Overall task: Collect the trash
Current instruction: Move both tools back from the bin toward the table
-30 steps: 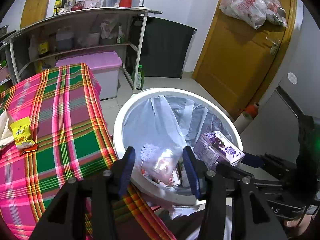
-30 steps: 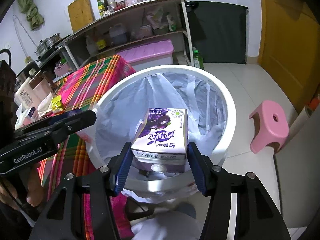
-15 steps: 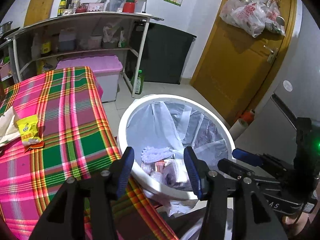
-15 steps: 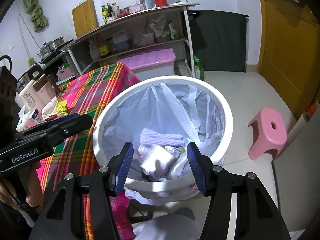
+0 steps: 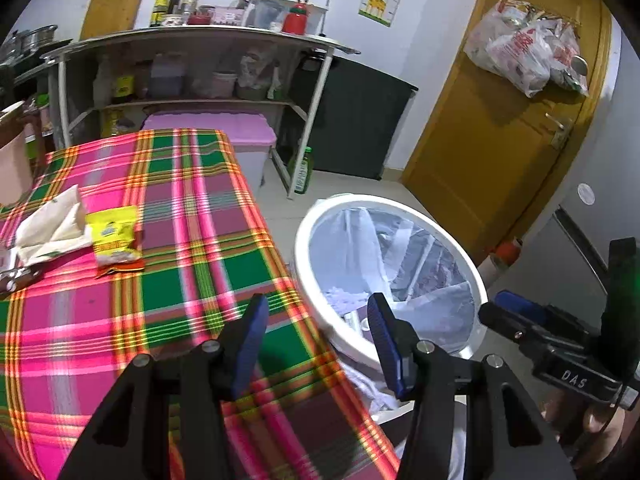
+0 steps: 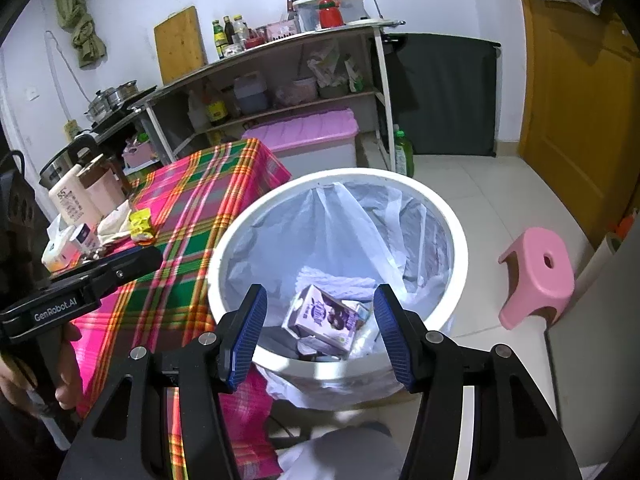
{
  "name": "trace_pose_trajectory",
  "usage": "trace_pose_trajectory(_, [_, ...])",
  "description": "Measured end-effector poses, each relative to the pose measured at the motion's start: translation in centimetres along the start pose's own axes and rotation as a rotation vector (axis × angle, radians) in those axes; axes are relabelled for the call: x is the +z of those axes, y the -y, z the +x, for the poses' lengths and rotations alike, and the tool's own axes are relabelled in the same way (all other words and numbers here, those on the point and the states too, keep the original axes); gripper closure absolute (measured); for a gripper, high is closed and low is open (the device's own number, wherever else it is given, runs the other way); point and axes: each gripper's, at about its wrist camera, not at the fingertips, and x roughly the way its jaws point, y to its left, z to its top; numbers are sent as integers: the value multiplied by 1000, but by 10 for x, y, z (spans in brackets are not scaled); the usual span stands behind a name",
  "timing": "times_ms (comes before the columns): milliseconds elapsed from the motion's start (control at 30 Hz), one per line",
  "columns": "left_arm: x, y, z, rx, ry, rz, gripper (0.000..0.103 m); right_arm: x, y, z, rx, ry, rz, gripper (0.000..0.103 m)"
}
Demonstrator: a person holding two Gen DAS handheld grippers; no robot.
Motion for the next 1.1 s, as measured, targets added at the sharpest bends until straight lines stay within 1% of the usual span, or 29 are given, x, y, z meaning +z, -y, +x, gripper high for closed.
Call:
trace_pose_trajectory(200, [-9, -19, -15, 28, 19, -19, 50, 2, -12, -6, 35, 16, -23, 46])
trace_pose_trajectory(433, [-22, -45, -35, 91, 35, -48, 50, 3, -34, -7, 68, 15, -70, 46])
trace_pose_trajectory(933, [-40, -113, -85, 249, 94, -148, 50, 8, -103, 19, 194, -31, -201, 46])
trace_pose_trajectory(1100, [-42, -135, -94, 301, 105, -187, 50, 15, -127, 33, 211, -49, -231, 46])
